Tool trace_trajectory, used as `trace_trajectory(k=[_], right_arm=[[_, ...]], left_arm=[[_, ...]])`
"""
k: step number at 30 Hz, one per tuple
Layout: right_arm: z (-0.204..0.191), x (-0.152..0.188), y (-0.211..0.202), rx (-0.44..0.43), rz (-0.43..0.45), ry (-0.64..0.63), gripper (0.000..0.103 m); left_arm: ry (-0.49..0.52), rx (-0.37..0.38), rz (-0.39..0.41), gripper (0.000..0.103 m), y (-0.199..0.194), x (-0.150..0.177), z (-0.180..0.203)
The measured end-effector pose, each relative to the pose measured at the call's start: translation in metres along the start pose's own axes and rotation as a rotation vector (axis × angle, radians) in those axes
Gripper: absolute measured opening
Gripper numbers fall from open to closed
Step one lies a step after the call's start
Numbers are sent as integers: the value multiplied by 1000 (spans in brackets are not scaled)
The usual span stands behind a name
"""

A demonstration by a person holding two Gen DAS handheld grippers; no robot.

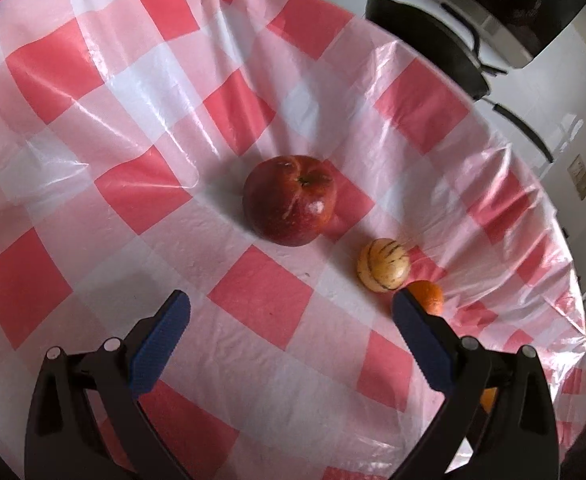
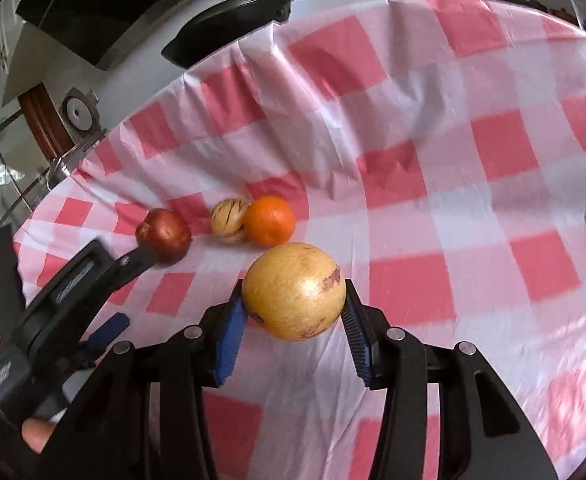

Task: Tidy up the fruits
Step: 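Grasp the pale striped fruit with the right tool while the left tool grasps the red apple, then carry the apple and pale fruit off the table over the white bin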

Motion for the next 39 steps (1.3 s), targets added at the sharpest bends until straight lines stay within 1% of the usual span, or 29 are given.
trace_trajectory(k=[3,4,7,10,12,13,14,15,16,18,19,21,22,26,34,39], right_arm=[[10,-4,-4,-25,-30,33,46],[12,-6,-2,-29,-35,52,46],[11,-8,-3,-42,-44,51,46],[9,-6,-1,-45,-56,46,46],[8,-4,2,-44,-62,44,46],[7,-4,2,-45,-64,42,46],[8,-3,2,-44,-66,41,46],[7,-3,3,-45,-69,42,46],[8,-3,3,-45,-69,43,46],[7,-2,4,-45,-73,41,46],[7,-2,4,-46,-74,41,46],[7,-2,4,-46,-73,42,46],[7,-2,4,-48,-72,44,46],[8,-2,4,-57,-74,48,46],[10,-2,3,-79,-73,57,46],[10,-3,4,-91,-79,55,46]], left_arm=[[50,-56,-20,101,11,-14,-5],[77,-75,-42,101,19,-20,-8],[119,-92,-81,100,39,-35,-9],[203,-128,-100,97,56,-49,-4],[228,-132,-112,94,66,-55,-1],[242,-134,-131,87,73,-58,0],[257,-134,-154,78,80,-60,1],[271,-137,-168,77,85,-61,1],[290,-141,-166,72,86,-63,3],[314,-139,-162,68,86,-63,6],[323,-145,-157,67,85,-64,9],[314,-134,-150,66,83,-64,10],[295,-125,-135,66,80,-66,8],[282,-124,-98,66,63,-61,-2],[229,-101,-79,66,39,-48,-7],[248,-101,-78,66,20,-37,-10]])
Point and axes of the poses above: each gripper's, at about its wrist camera, not at the fingertips, and y roughly the way its jaws point, z to its right, x to its underside, the point moved 7 cm from there along y, roughly the way its jaws point, and after that the axes turned 15 degrees about y, right-handed, at the moved point
